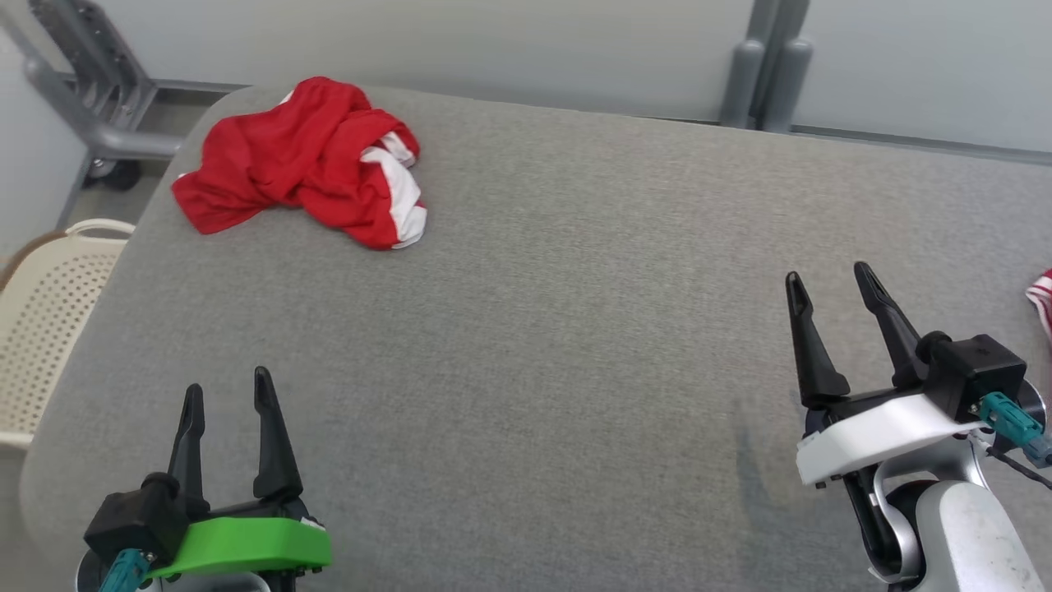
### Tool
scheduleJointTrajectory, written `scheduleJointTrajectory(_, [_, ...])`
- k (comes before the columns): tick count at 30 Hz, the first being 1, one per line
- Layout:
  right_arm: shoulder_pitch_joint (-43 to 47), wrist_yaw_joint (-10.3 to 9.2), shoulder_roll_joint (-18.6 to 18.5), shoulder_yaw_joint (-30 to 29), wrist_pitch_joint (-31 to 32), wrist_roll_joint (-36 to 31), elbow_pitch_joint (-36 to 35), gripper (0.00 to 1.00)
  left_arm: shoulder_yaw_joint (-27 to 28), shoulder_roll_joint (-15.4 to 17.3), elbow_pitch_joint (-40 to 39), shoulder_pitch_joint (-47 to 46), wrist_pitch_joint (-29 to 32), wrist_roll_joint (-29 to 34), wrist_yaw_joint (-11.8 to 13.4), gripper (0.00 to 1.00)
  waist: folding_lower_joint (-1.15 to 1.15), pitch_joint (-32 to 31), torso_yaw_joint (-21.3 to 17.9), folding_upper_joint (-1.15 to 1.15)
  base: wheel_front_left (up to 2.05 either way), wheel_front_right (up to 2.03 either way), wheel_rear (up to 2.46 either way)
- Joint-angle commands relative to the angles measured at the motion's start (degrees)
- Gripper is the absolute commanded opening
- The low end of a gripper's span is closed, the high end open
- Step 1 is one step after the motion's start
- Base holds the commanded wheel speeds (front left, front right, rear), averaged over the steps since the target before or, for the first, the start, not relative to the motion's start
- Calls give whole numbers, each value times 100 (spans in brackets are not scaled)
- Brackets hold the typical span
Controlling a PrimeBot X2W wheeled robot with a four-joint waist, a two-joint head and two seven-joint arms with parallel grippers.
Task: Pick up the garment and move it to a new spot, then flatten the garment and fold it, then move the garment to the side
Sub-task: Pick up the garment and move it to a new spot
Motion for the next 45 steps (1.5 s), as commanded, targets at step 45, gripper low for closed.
scheduleJointTrajectory(45, [-1025,0,-17,163,281,-363,-622,100,381,1198,808,-4076,1801,162,-1324,100,0,1808,-465,58,0,0,0])
